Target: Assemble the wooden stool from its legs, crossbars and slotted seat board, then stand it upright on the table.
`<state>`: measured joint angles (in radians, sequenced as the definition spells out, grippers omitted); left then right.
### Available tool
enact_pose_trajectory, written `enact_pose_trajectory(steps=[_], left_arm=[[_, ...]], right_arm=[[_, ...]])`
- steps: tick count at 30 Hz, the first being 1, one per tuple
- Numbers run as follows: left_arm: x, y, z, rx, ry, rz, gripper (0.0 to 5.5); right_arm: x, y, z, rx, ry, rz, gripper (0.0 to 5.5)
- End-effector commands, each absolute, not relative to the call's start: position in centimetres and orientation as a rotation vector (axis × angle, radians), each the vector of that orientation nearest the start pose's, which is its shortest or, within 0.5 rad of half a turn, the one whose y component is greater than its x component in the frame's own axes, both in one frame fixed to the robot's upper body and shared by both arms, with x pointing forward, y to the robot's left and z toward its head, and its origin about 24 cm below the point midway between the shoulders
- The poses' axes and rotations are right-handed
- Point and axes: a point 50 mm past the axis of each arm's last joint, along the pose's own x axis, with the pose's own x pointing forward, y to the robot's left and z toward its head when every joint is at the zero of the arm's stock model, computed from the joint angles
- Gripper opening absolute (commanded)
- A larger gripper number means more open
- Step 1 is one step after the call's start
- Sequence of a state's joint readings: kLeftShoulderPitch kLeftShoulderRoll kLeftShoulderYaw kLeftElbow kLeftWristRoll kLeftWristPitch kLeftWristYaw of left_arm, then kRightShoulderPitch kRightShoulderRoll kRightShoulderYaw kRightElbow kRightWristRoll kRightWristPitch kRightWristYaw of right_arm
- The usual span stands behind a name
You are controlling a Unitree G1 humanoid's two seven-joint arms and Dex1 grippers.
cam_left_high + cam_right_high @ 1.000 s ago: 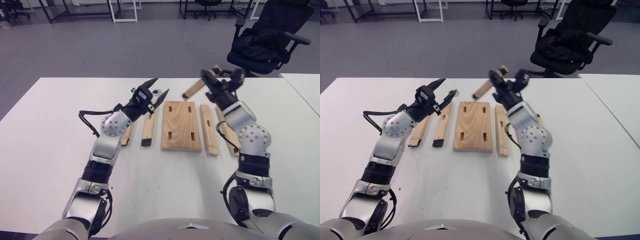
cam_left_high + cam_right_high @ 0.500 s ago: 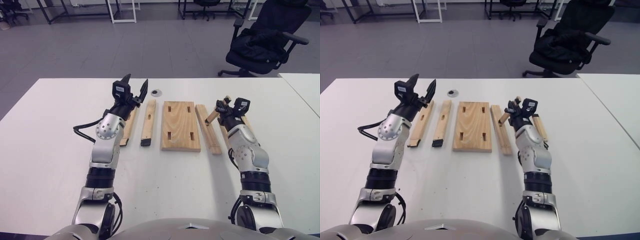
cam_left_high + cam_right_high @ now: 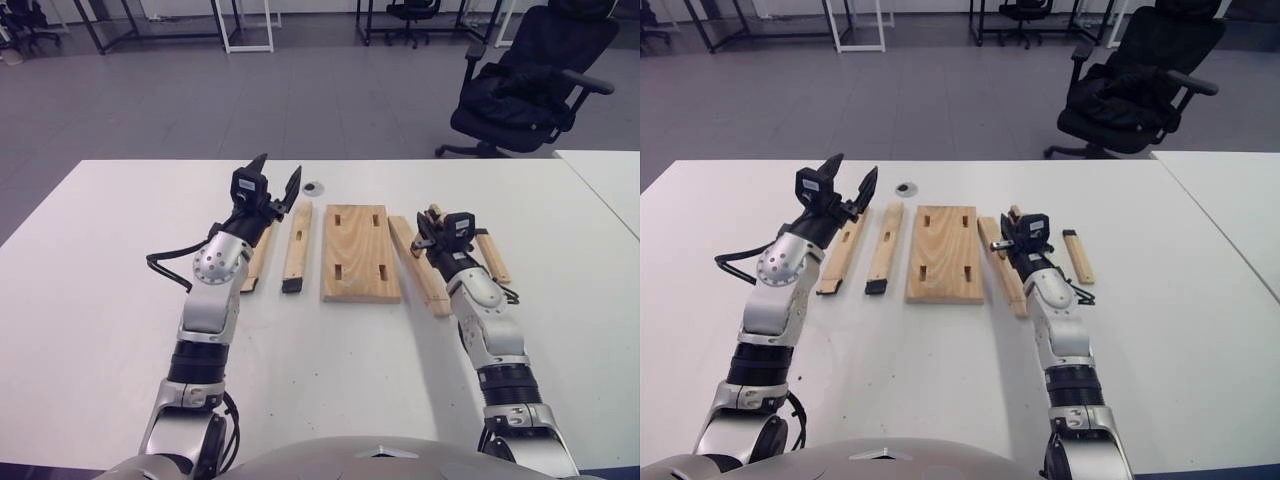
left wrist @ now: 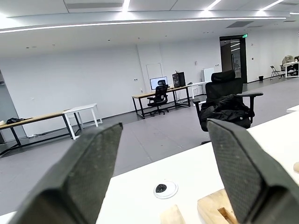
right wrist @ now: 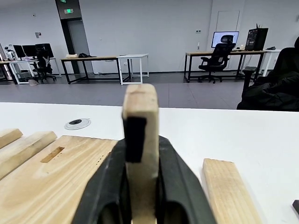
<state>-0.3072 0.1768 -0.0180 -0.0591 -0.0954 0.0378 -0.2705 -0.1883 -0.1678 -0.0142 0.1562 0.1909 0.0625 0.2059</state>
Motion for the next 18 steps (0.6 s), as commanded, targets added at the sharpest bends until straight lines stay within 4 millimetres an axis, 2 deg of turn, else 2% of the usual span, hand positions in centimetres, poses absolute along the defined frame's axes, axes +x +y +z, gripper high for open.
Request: enact_pose_trajectory(steps=[1,6,7,10,13,15,18], left_arm=[[29.8,13.8,13.5,0.141,-0.289,-0.388,3.34],[29.9,13.8,13.6,0.133,-0.291,-0.392,3.34],[30.0,13.8,13.7,0.131,-0.293,-0.391,3.34],[30.0,13.6,13.8,0.112,-0.297,-0.397,3.34],[30.0,13.7,13.8,0.105,-0.301,-0.388,3.34],[30.1,13.7,13.8,0.106,-0.302,-0.382,3.34],[29.9,13.6,13.8,0.116,-0.306,-0.377,3.34]], right_arm=[[26.5,-16.8,-0.3,0.033,0.258,0.213,0.40],[27.8,-17.0,2.0,0.041,0.103,0.218,0.40],[28.0,-17.0,2.3,0.030,0.087,0.228,0.78],[28.4,-16.7,3.6,0.027,0.033,0.266,1.26],[29.0,-16.1,5.9,0.034,-0.042,0.286,1.70],[29.6,-16.0,6.5,-0.012,0.011,0.304,2.08],[29.3,-15.9,6.3,-0.055,0.185,0.373,2.62]])
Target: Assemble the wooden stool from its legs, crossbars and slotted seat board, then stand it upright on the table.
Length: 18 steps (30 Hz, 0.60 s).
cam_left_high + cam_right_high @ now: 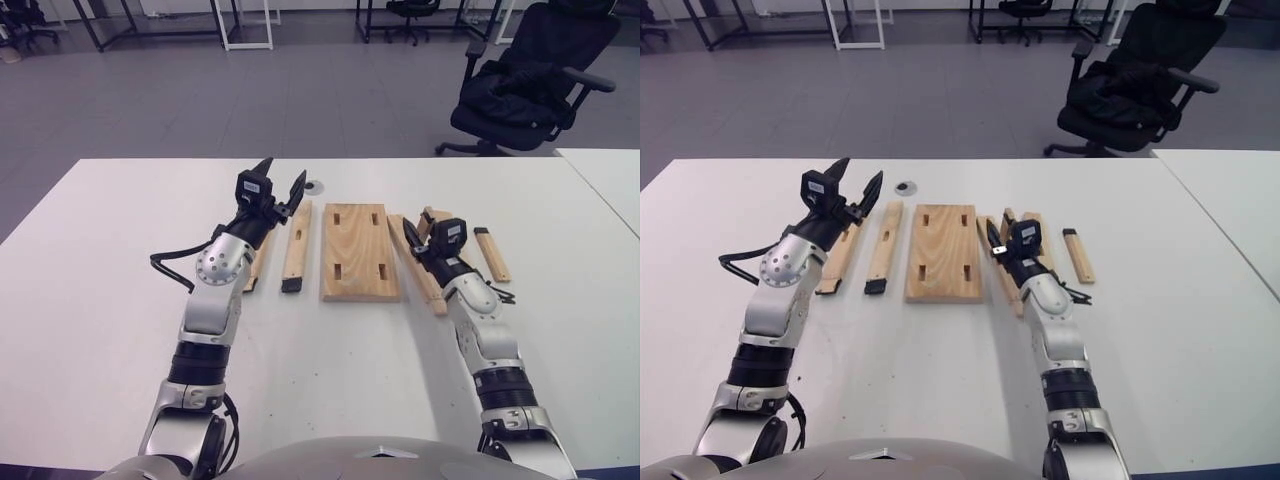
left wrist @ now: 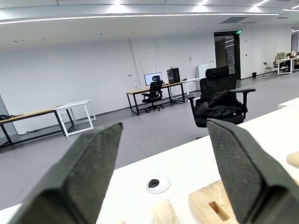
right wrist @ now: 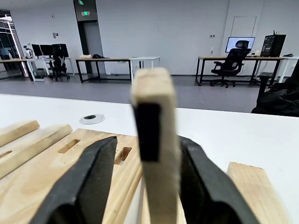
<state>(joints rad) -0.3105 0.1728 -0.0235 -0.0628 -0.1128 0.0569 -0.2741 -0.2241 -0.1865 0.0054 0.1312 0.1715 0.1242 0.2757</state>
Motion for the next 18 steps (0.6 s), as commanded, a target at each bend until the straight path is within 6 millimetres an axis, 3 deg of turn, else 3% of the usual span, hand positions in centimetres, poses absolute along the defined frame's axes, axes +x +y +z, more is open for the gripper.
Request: enact_pose_trajectory(steps=[1,4,9,13,18], left_arm=[[29.9,13.7,13.8,0.122,-0.307,-0.374,3.34],[29.7,14.0,13.7,0.125,-0.304,-0.359,3.34],[29.4,14.4,12.8,0.162,-0.272,-0.344,3.34],[29.4,14.3,12.5,0.165,-0.256,-0.353,3.34],[29.3,14.2,12.5,0.178,-0.253,-0.358,3.34]], right_arm=[[29.1,-16.0,6.4,-0.070,0.229,0.382,2.83],[28.3,-16.7,6.7,-0.111,0.327,0.354,3.37],[26.8,-17.5,6.3,-0.122,0.435,0.308,3.37],[25.9,-18.5,4.5,-0.118,0.546,0.243,3.37],[25.4,-18.2,3.7,-0.119,0.607,0.258,3.37]])
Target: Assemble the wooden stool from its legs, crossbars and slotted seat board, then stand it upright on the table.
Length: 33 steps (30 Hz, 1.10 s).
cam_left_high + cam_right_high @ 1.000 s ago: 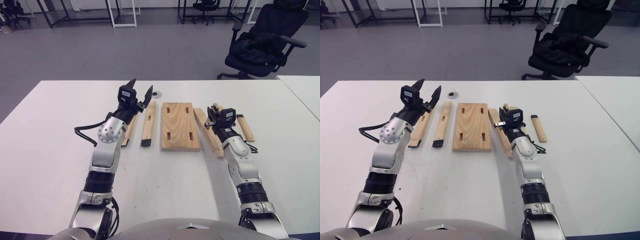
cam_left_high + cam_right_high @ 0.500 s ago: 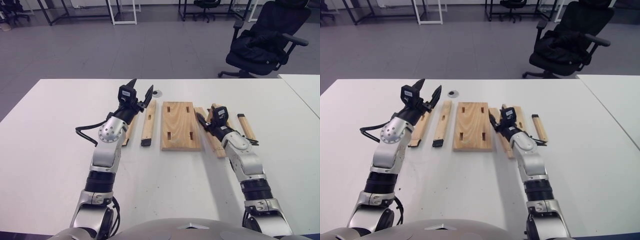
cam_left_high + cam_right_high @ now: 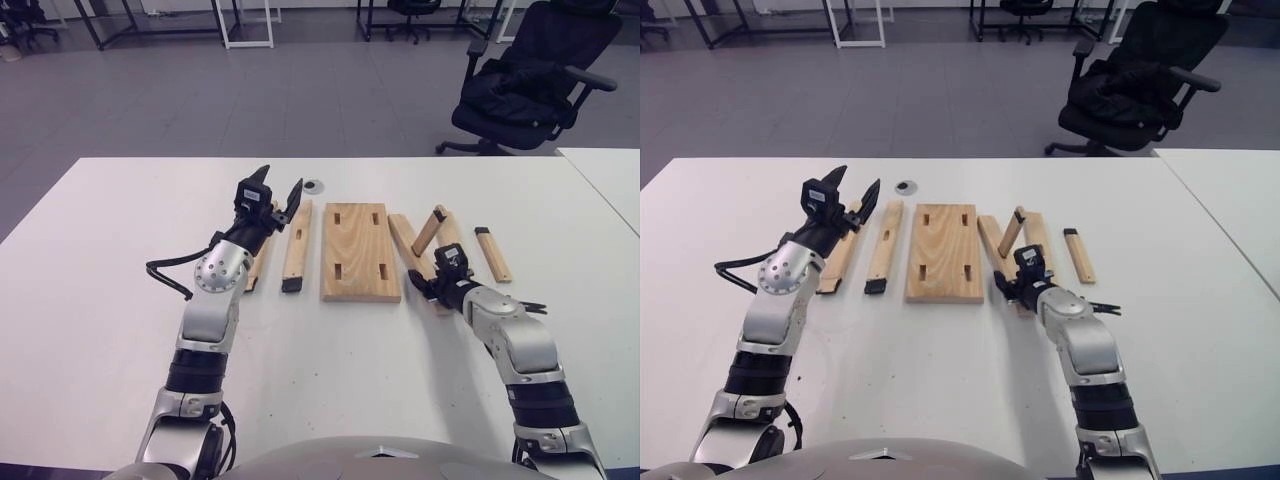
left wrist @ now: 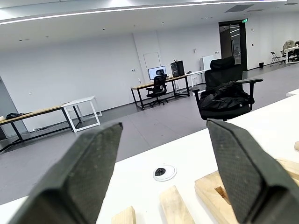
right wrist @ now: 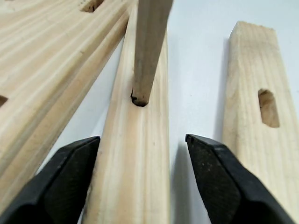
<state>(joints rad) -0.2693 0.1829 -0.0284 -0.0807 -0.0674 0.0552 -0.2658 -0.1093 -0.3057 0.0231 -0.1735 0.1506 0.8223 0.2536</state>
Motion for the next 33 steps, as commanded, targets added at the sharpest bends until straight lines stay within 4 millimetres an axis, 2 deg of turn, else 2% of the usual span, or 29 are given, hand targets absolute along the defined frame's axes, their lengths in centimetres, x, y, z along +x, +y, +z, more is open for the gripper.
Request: enact_pose_trajectory(steps=[1,3,7,9,11,14,17,21,23,27,32,33], left_arm=[[29.3,14.1,12.5,0.179,-0.252,-0.362,3.34],[29.3,14.1,12.5,0.182,-0.249,-0.366,3.34],[29.2,14.1,12.3,0.181,-0.234,-0.365,3.34],[29.4,14.1,11.7,0.128,-0.176,-0.353,3.34],[29.5,13.8,11.5,0.069,-0.142,-0.358,3.34],[29.8,13.9,12.1,-0.060,-0.136,-0.359,3.34],[30.6,13.9,13.2,-0.293,-0.128,-0.368,3.34],[30.3,11.3,14.3,-0.753,-0.050,-0.571,3.34],[29.9,10.4,15.0,-0.934,-0.029,-0.674,3.34],[29.9,10.4,15.2,-1.119,0.000,-0.721,3.34],[29.7,10.4,15.3,-1.153,0.021,-0.750,3.34],[29.6,10.3,15.3,-1.153,0.022,-0.762,3.14]], right_arm=[[25.3,-18.2,3.6,-0.118,0.620,0.252,3.37],[25.2,-18.1,3.5,-0.117,0.635,0.256,3.22],[25.4,-18.1,4.0,-0.116,0.630,0.262,2.43],[25.7,-17.7,4.4,-0.105,0.597,0.273,2.13],[25.9,-17.8,4.8,-0.100,0.574,0.256,2.12],[26.8,-17.5,7.1,-0.046,0.453,0.252,2.12],[27.9,-16.4,10.6,-0.085,0.282,0.309,2.11],[27.3,-13.3,13.4,-0.218,0.044,0.530,2.11],[27.1,-12.5,14.2,-0.246,-0.042,0.620,2.11],[26.4,-11.8,14.6,-0.277,-0.138,0.732,2.11],[25.5,-11.6,13.7,-0.351,-0.176,0.823,2.11],[25.4,-11.6,13.5,-0.357,-0.177,0.830,2.11]])
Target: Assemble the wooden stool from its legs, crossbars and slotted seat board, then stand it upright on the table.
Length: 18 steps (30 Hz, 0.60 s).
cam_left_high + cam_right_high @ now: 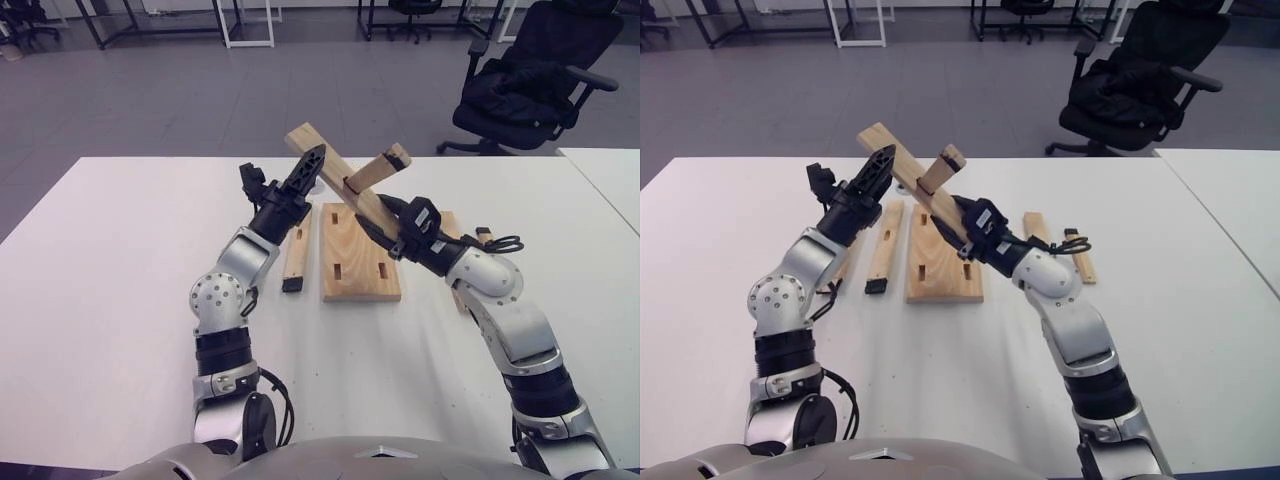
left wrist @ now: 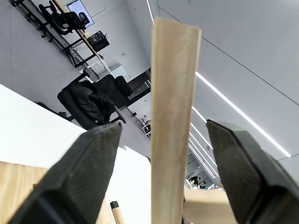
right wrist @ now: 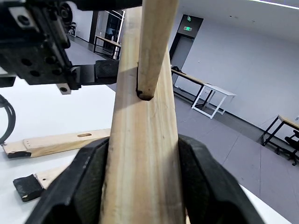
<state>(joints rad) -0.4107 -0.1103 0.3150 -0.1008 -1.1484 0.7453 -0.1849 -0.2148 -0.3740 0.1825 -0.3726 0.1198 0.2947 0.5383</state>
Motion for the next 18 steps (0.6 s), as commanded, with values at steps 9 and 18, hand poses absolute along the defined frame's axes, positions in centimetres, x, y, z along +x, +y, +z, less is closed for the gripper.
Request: enact_pose_trajectory(steps=[9,18], left_arm=[[28.6,10.2,14.3,-1.150,0.025,-0.722,1.64],[28.3,10.4,13.8,-1.152,0.028,-0.679,1.08]], right_arm=[[25.7,-12.6,13.3,-0.401,-0.190,0.883,2.11],[25.4,-12.7,12.8,-0.417,-0.171,0.920,2.11]])
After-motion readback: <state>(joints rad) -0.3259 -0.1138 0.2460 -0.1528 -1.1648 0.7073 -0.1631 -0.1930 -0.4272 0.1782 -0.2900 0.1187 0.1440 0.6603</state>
